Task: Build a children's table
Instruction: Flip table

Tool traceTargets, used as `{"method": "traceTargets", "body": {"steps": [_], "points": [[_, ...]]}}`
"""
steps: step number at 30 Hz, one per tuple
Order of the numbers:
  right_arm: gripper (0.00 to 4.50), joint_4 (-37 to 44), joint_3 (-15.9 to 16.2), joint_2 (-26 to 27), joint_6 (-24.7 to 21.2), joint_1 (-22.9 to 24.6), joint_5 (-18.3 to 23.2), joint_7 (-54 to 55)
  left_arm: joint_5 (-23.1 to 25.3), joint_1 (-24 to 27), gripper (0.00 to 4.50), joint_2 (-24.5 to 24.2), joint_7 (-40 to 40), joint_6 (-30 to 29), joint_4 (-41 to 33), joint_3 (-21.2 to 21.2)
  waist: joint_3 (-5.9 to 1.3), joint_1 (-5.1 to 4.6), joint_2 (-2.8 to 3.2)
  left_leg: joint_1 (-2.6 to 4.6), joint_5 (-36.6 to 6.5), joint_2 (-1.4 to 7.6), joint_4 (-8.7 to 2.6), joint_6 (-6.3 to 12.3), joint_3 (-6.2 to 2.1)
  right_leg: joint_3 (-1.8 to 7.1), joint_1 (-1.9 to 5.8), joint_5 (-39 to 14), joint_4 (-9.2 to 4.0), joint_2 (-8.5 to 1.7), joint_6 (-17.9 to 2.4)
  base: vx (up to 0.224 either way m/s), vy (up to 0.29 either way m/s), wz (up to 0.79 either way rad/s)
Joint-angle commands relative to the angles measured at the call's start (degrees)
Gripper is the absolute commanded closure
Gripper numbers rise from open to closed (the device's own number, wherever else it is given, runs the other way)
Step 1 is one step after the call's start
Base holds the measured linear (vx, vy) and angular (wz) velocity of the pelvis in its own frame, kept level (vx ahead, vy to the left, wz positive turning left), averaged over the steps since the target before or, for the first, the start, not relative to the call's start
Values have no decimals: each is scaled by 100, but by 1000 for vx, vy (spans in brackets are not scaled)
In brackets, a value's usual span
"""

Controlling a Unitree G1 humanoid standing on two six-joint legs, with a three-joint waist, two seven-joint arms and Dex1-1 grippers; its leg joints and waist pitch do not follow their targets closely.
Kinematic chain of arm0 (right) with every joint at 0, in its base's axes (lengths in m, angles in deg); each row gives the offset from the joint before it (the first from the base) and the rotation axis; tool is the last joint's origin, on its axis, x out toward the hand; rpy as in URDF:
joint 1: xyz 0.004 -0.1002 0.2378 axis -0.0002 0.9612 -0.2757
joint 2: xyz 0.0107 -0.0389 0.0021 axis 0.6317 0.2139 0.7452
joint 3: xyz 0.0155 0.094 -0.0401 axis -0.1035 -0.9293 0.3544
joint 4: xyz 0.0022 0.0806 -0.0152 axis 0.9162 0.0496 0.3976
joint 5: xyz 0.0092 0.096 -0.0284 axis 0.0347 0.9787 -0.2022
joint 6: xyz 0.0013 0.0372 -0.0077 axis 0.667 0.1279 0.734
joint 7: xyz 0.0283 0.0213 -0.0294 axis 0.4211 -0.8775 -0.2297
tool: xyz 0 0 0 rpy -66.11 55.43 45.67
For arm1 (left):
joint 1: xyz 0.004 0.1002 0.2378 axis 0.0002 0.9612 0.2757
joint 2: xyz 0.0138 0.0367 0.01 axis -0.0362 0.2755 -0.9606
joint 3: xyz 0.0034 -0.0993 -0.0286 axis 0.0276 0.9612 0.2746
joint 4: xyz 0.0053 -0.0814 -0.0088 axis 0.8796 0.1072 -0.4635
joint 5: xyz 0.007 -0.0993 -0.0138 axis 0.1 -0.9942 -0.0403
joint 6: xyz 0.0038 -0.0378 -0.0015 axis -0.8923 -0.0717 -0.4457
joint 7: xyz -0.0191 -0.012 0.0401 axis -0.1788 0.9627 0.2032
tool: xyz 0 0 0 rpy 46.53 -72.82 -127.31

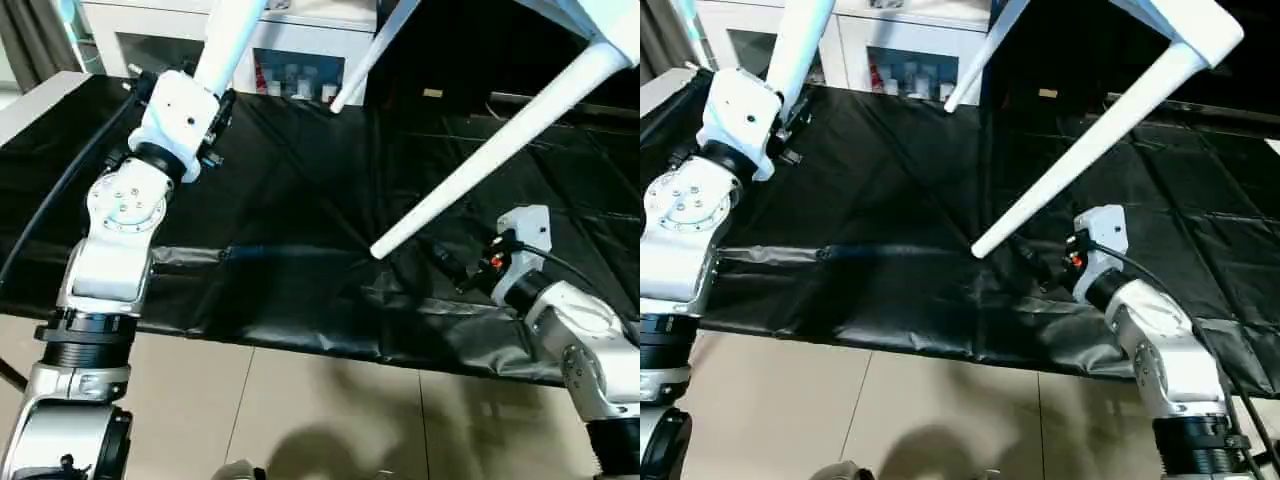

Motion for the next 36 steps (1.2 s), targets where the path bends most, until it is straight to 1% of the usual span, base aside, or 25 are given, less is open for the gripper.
{"method": "traceTargets", "body": {"steps": [1,4,5,6,7,8,9,10,12,13,14,16,17,18,19,22,23,25,29,31,32,33,34,35,36], "points": [[0,-286,-227,55,-13,-178,-33,221,105,121,298,-67,-208,57,134,-203,-433,-12,71,177,-1457,308,-485,-224,-179,251,181,-1220,-511,-468,-1071,0,0,0],[0,-611,-314,165,96,-421,-33,369,103,120,298,-78,-221,72,161,-209,-433,-19,75,176,-1451,304,-486,-258,-174,251,187,-1098,-495,-455,-1102,0,0,0],[0,-962,-390,245,289,-659,-9,403,104,116,298,-79,-230,89,187,-214,-443,-14,76,172,-1385,307,-483,-254,-174,250,197,-1002,-480,-460,-1109,0,0,0],[0,-1374,-499,352,489,-949,95,324,105,113,298,-79,-235,109,218,-217,-452,-33,78,176,-1432,300,-468,-251,-167,246,184,-989,-473,-474,-1178,0,0,0],[0,-1648,-574,423,622,-1142,169,264,105,110,298,-80,-237,122,238,-220,-455,-46,73,163,-1402,290,-462,-250,-166,245,199,-976,-466,-476,-1202,0,0,0],[0,-1984,-599,493,788,-1396,259,22,101,105,298,-90,-251,128,253,-219,-462,-25,135,165,-1389,298,-456,-247,-175,240,198,-910,-449,-491,-1254,0,0,0],[0,-2276,-597,539,925,-1602,275,-161,94,102,298,-102,-263,129,261,-219,-457,-52,114,160,-1391,296,-457,-235,-167,239,198,-875,-460,-476,-1269,0,0,0],[0,-2617,-587,580,1083,-1830,243,-317,87,96,298,-117,-279,131,273,-226,-462,-52,107,155,-1351,298,-452,-199,-164,236,213,-768,-445,-464,-1300,0,0,0],[0,-3074,-593,630,1283,-2122,166,-434,81,87,298,-136,-300,143,298,-245,-471,-29,123,152,-1269,297,-443,-142,-150,230,222,-693,-437,-477,-1379,0,0,0],[0,-3690,-674,701,1459,-2529,122,-431,74,84,298,-152,-320,161,322,-258,-480,-23,132,146,-1240,297,-436,-137,-155,229,228,-653,-420,-486,-1406,0,0,0],[0,-3870,-711,724,1492,-2652,128,-411,73,87,298,-158,-327,165,322,-260,-482,-24,138,148,-1211,299,-438,-116,-150,220,216,-616,-415,-476,-1494,0,0,0],[0,-4172,-775,756,1596,-2842,111,-405,76,89,298,-163,-335,178,331,-260,-487,-21,145,150,-1201,312,-440,-118,-151,219,220,-586,-401,-479,-1497,0,0,0],[0,-4511,-855,787,1737,-3052,98,-410,77,93,298,-168,-341,188,335,-256,-501,-9,140,160,-1187,321,-435,-114,-150,214,219,-533,-381,-490,-1531,0,0,0],[0,-4663,-936,823,1750,-3181,173,-472,77,96,298,-176,-346,189,335,-252,-491,1,128,161,-1195,320,-442,-100,-142,211,218,-519,-390,-478,-1534,0,0,0],[0,-4747,-989,846,1749,-3258,233,-520,76,99,298,-182,-349,189,333,-249,-492,-2,133,155,-1185,319,-442,-92,-143,217,224,-498,-378,-480,-1540,0,0,0],[0,-4944,-1120,903,1733,-3431,420,-763,72,121,298,-202,-358,179,327,-246,-496,32,134,166,-1145,327,-442,-29,-136,216,221,-430,-375,-483,-1542,0,0,0],[0,-5048,-1119,908,1810,-3471,405,-890,61,138,298,-207,-358,177,336,-253,-498,46,142,166,-1135,329,-443,-23,-137,215,224,-432,-375,-487,-1553,0,0,0],[0,-5131,-1096,912,1877,-3458,409,-1292,39,180,298,-196,-346,182,389,-270,-500,57,143,165,-1197,333,-440,-23,-135,213,224,-472,-376,-495,-1564,0,0,0],[0,-4921,-1026,901,1878,-3293,399,-1765,3,259,298,-135,-360,169,510,-277,-498,51,140,155,-1159,334,-447,16,-142,210,233,-412,-371,-491,-1563,0,0,0],[0,-4691,-980,894,1836,-3161,402,-1950,-5,310,298,-104,-356,188,582,-289,-492,64,140,159,-1170,336,-448,37,-139,211,227,-449,-383,-490,-1551,0,0,0],[0,-4434,-929,883,1779,-3038,406,-2047,3,355,298,-84,-348,222,658,-308,-487,76,182,162,-1170,332,-452,31,-146,212,223,-466,-386,-482,-1517,0,0,0],[0,-4015,-845,868,1674,-2853,430,-2155,8,419,298,-51,-339,264,779,-333,-489,70,166,162,-1181,332,-462,25,-149,212,230,-443,-395,-471,-1466,0,0,0],[0,-4015,-845,868,1674,-2853,430,-2155,8,419,298,-51,-339,264,779,-333,-495,79,156,176,-1198,339,-462,23,-149,212,225,-440,-398,-473,-1447,0,0,0],[0,-3585,-761,836,1583,-2689,476,-2255,18,472,298,-30,-329,307,899,-375,-499,85,164,192,-1271,337,-464,3,-146,211,205,-558,-405,-473,-1445,0,0,0],[0,-3585,-761,836,1583,-2689,476,-2255,18,472,298,-30,-329,307,899,-375,-487,86,162,193,-1324,333,-472,-10,-146,212,203,-653,-420,-467,-1426,0,0,0]]}}
